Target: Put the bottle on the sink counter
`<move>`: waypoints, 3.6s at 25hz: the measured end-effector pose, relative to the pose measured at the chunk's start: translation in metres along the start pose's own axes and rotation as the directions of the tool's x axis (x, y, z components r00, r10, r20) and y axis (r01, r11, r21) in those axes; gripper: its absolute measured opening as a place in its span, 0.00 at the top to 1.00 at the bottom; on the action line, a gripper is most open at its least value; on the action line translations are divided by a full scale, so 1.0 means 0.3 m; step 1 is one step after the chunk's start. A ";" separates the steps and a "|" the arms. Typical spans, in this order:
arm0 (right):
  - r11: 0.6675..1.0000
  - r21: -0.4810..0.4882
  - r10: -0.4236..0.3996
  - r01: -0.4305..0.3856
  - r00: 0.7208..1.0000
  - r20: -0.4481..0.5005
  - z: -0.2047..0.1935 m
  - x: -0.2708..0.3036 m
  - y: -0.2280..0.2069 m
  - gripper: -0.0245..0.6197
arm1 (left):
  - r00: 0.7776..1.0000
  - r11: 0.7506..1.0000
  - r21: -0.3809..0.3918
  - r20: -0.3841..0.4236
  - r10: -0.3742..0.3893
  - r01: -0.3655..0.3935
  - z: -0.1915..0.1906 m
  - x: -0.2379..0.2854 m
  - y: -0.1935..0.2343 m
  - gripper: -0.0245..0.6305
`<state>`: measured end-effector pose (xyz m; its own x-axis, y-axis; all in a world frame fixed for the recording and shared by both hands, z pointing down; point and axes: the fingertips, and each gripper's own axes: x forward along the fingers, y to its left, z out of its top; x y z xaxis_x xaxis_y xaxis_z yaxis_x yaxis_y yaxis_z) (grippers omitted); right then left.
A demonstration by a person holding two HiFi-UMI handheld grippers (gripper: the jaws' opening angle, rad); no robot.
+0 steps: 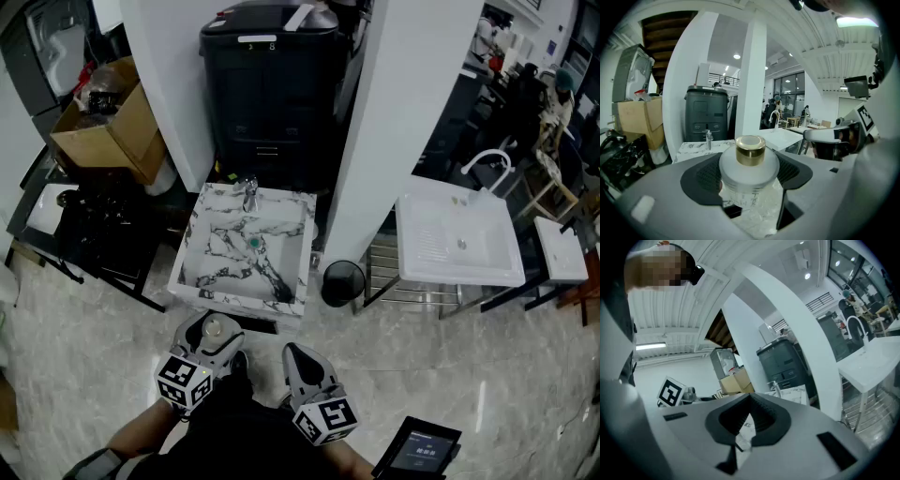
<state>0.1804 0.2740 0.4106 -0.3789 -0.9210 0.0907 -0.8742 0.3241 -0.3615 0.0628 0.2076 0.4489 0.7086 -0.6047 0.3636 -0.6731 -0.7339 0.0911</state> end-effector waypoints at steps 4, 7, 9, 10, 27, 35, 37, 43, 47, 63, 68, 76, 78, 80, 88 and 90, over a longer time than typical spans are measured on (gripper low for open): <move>0.998 -0.008 0.068 -0.068 0.997 -0.048 -0.030 -0.011 0.153 0.97 | 1.000 0.997 -0.074 -0.015 0.011 -0.012 -0.056 -0.219 -0.031 0.44; 0.997 -0.012 0.075 -0.077 0.994 -0.081 -0.058 -0.010 0.229 0.97 | 1.000 0.994 -0.106 0.000 0.016 -0.016 -0.083 -0.321 -0.042 0.44; 0.997 -0.019 0.078 -0.080 0.992 -0.094 -0.075 -0.005 0.280 0.97 | 1.000 0.995 -0.097 0.010 0.022 -0.021 -0.101 -0.375 -0.043 0.44; 0.996 -0.026 0.081 -0.084 0.992 -0.100 -0.085 -0.001 0.304 0.97 | 1.000 0.996 -0.086 0.015 0.023 -0.022 -0.109 -0.398 -0.042 0.44; 0.999 -0.048 0.013 -0.015 0.999 -0.048 -0.076 0.101 0.450 0.97 | 0.998 0.998 -0.053 0.044 -0.044 0.046 -0.119 -0.503 0.100 0.44; 0.997 -0.065 -0.037 0.034 0.999 -0.037 -0.104 0.174 0.529 0.97 | 0.992 0.993 -0.042 0.063 -0.109 0.112 -0.138 -0.552 0.217 0.44; 0.997 -0.070 -0.048 0.045 0.998 -0.046 -0.113 0.184 0.539 0.97 | 0.991 0.992 -0.044 0.062 -0.116 0.119 -0.144 -0.559 0.235 0.44; 0.996 -0.071 -0.061 0.055 0.995 -0.080 -0.161 0.228 0.543 0.97 | 0.990 0.991 -0.041 0.070 -0.125 0.128 -0.155 -0.543 0.276 0.44; 0.998 -0.050 -0.047 0.043 0.994 -0.099 -0.191 0.277 0.530 0.97 | 0.991 0.991 -0.055 0.058 -0.120 0.123 -0.165 -0.521 0.306 0.44; 0.999 0.004 0.034 -0.034 0.988 -0.149 -0.166 0.526 0.352 0.97 | 0.999 0.995 -0.083 0.007 -0.049 0.050 -0.086 -0.288 0.444 0.44; 0.998 0.011 0.057 -0.056 0.986 -0.155 -0.122 0.611 0.269 0.97 | 0.999 0.997 -0.075 0.033 -0.019 0.022 -0.034 -0.178 0.489 0.44; 0.993 0.029 0.118 -0.115 0.979 -0.169 -0.073 0.715 0.171 0.97 | 0.998 0.996 -0.085 0.040 0.039 -0.036 0.047 -0.063 0.532 0.44; 0.991 0.032 0.132 -0.128 0.976 -0.174 -0.070 0.732 0.157 0.97 | 0.998 0.994 -0.094 0.033 0.053 -0.049 0.045 -0.046 0.538 0.44; 0.990 0.034 0.143 -0.139 0.974 -0.178 -0.071 0.747 0.145 0.97 | 0.997 0.993 -0.093 0.036 0.070 -0.066 0.047 -0.027 0.548 0.44; 0.989 0.067 0.142 -0.131 0.970 -0.196 -0.076 0.800 0.088 0.97 | 0.997 0.992 -0.107 0.018 0.071 -0.069 0.061 0.037 0.585 0.44; 0.990 0.065 0.136 -0.125 0.969 -0.206 -0.085 0.820 0.082 0.97 | 0.997 0.993 -0.099 0.009 0.073 -0.071 0.059 0.054 0.613 0.44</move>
<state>0.0581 0.0609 0.4478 -0.5484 -0.8039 0.2303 -0.7984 0.4215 -0.4299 -0.0458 0.0574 0.4552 0.6597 -0.6591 0.3611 -0.7396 -0.6548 0.1558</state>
